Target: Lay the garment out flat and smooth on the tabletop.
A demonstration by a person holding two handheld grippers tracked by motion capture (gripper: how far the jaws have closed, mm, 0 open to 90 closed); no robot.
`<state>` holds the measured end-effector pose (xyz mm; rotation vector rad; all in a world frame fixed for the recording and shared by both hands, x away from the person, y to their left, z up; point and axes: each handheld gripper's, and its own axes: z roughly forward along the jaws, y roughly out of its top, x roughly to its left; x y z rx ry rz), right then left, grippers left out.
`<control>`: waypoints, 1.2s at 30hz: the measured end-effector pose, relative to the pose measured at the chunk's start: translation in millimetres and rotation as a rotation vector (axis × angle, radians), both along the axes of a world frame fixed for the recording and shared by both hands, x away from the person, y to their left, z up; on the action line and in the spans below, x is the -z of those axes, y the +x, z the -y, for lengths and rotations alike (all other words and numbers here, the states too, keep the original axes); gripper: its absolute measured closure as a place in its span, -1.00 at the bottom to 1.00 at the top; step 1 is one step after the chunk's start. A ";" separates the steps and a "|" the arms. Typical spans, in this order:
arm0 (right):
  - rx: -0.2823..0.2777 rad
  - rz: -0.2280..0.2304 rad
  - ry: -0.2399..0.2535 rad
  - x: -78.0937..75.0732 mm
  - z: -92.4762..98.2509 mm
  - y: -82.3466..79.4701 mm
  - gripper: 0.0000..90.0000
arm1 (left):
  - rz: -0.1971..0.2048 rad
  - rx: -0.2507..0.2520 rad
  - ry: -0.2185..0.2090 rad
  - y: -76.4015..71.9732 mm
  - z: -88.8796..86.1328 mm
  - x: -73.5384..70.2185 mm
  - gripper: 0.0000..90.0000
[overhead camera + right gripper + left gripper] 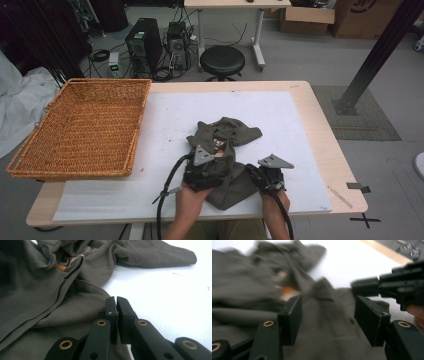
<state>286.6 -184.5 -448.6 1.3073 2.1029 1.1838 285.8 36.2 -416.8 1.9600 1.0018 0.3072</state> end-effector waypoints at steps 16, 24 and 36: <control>-0.001 -0.008 0.090 -6.0 23.8 -0.7 0.96 | 0.007 -0.122 -0.038 -7.6 -32.0 1.2 0.89; -0.193 -0.044 0.078 -4.9 -21.7 15.1 0.14 | 0.013 -0.131 -0.107 -16.7 -55.8 2.9 0.88; -0.248 -0.042 0.136 -8.1 4.7 13.5 1.00 | 0.026 -0.181 -0.202 -33.1 -91.9 1.9 0.88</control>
